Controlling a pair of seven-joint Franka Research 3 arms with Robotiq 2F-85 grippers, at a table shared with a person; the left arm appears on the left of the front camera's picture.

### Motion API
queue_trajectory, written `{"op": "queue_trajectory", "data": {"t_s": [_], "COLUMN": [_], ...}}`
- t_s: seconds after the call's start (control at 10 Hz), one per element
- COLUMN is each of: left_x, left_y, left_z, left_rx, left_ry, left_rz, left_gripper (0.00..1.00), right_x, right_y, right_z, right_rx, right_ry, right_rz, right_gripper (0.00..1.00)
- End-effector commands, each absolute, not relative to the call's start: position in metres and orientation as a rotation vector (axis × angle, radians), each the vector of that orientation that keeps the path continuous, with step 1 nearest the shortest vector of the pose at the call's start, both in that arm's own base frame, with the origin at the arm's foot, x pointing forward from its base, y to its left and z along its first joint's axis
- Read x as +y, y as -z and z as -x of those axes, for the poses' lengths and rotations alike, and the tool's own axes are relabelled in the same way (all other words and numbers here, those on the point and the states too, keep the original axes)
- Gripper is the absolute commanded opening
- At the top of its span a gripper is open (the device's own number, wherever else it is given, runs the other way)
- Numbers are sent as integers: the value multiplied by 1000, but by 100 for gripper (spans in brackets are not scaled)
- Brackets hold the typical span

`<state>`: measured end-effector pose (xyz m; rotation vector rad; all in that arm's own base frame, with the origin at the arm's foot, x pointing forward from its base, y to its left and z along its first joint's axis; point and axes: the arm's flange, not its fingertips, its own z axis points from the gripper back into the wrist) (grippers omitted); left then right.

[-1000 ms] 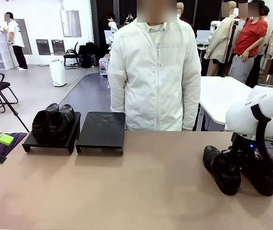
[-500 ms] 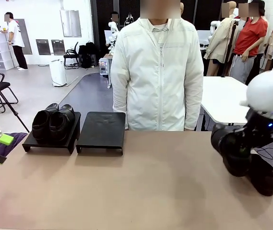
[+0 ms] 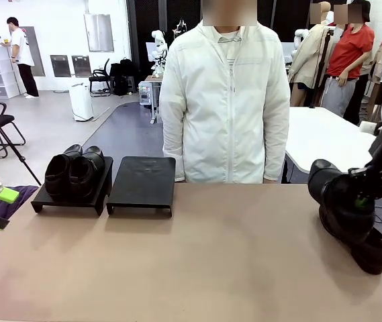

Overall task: Organize the shoes by placing them on the stand.
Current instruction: Pick up one Shoe and place it in the middle of the table.

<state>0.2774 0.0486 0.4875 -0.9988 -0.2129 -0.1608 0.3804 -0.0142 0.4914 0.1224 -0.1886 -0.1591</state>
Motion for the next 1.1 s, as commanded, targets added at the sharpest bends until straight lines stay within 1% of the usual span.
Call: {"op": "queue_trajectory", "data": {"t_s": [0.0,0.2,0.3,0.4,0.5,0.7,0.8,1.0], "left_x": [53,53,53,53,53,53,53,53], "left_y": [-487,-487,-487,-487,-487,-487,-487,-487], "left_z": [-276,-276,-276,-276,-276,-276,-276,-276], "left_rx": [-217,-217,-217,-217,-217,-217,-217,-217], "left_ry": [182,182,182,182,182,182,182,182], "left_rz": [995,995,995,995,995,995,995,995], "left_gripper": [100,100,100,100,100,100,100,100], "right_x": [-11,-12,-9,18,58,142,181,259], "right_y": [-490,-482,-478,-475,-473,-464,-457,-428], "right_z": [-392,-386,-385,-374,-359,-340,-342,-350], "right_rx": [-201,-175,-143,-183,-244,-276,-270,-290], "right_ry": [154,156,250,307,307,265,312,231], "right_rz": [-121,-118,-226,-165,-146,-134,-153,-136], "right_gripper": [0,0,0,0,0,0,0,0]}}
